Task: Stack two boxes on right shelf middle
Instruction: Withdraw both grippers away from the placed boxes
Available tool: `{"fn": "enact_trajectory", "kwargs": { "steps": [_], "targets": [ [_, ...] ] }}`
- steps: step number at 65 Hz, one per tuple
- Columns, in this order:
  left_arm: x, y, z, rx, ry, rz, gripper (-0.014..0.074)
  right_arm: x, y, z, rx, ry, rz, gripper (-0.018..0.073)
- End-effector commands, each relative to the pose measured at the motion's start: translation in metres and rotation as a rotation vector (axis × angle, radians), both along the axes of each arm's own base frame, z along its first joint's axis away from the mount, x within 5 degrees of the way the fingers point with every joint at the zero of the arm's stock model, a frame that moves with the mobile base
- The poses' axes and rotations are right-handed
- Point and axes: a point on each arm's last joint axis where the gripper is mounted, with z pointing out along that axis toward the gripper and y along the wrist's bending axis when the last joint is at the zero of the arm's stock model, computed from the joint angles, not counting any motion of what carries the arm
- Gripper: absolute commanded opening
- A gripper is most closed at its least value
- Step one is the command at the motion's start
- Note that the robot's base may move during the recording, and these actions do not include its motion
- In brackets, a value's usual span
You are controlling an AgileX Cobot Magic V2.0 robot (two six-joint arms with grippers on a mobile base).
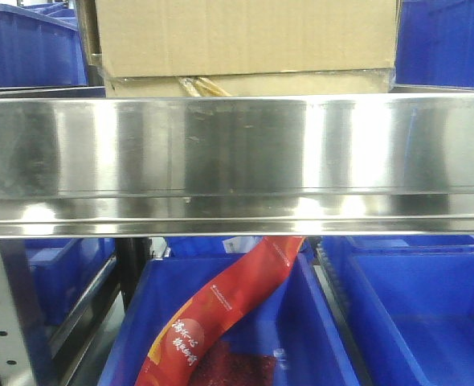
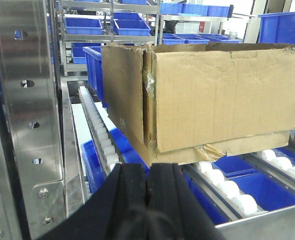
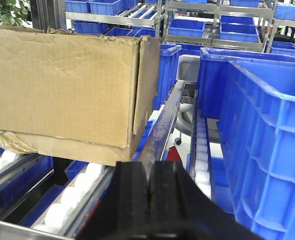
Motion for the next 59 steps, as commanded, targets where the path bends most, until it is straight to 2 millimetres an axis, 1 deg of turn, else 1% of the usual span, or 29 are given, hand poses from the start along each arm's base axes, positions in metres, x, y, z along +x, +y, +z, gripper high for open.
{"fn": "enact_trajectory", "kwargs": {
  "steps": [1,9,25,30,37,40,43,59],
  "targets": [
    [-0.004,0.004,-0.003,-0.005,-0.027,0.031,-0.0111,-0.001,-0.001,0.002,-0.009,-0.032,-0.008,-0.0155],
    [-0.014,0.013,-0.023,-0.012,-0.043,0.121,-0.0111,-0.001,-0.001,0.002,-0.009,-0.032,-0.008,-0.0155],
    [-0.031,0.024,-0.087,-0.013,-0.083,0.273,-0.0111,-0.001,-0.001,0.002,-0.009,-0.032,-0.008,-0.0155],
    [-0.030,0.025,-0.108,-0.013,-0.058,0.302,-0.0111,-0.001,-0.001,0.002,-0.009,-0.032,-0.008,-0.0155],
    [-0.025,0.026,-0.127,-0.017,-0.079,0.316,-0.0111,-0.001,-0.001,0.002,-0.009,-0.032,-0.008,-0.0155],
    [-0.025,0.025,-0.122,-0.030,-0.138,0.310,-0.0111,-0.001,-0.001,0.002,-0.008,-0.035,-0.009,-0.0155],
    [-0.025,0.025,-0.126,-0.030,-0.090,0.312,-0.0111,-0.001,-0.001,0.002,-0.008,-0.035,-0.009,-0.0155],
    [-0.025,0.025,-0.125,-0.037,-0.108,0.310,-0.0111,-0.001,-0.001,0.002,-0.009,-0.033,-0.008,-0.0155]
  ]
}}
